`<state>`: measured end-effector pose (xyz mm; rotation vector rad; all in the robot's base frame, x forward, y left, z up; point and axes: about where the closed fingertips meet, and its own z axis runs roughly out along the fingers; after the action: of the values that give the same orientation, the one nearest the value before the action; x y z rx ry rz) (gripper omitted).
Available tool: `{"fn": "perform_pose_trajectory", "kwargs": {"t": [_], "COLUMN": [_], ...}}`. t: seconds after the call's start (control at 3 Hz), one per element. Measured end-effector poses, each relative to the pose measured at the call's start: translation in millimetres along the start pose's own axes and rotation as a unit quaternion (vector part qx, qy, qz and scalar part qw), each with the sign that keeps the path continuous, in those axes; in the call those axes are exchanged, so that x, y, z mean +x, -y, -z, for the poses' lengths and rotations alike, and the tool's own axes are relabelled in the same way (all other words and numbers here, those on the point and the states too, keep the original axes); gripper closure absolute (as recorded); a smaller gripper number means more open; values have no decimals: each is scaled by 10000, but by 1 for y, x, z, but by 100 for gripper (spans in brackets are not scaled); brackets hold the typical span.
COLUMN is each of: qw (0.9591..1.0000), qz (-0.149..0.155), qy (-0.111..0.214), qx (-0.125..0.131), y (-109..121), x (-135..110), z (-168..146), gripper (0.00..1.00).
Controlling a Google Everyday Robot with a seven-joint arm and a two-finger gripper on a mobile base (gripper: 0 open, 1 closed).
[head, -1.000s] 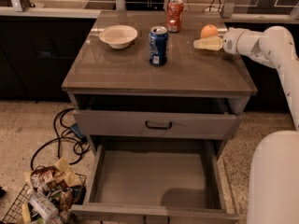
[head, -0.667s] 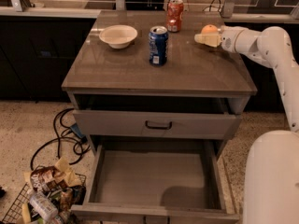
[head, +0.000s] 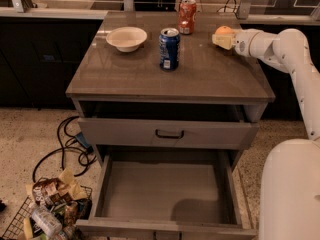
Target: Place orange into middle drawer
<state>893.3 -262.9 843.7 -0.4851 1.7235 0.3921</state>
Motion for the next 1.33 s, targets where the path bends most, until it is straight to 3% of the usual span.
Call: {"fn": "perform_pose_trajectory", "kwargs": {"t": [0.33, 1.0, 1.33], "qw": [10000, 10000, 9995], "qz": [-7, 59, 231], "qy": [-10, -5, 69], "qx": [-31, 10, 179], "y": [-3, -3, 4], "x": [2, -5, -25], "z": [-4, 0, 26], "gripper": [100, 100, 100]}}
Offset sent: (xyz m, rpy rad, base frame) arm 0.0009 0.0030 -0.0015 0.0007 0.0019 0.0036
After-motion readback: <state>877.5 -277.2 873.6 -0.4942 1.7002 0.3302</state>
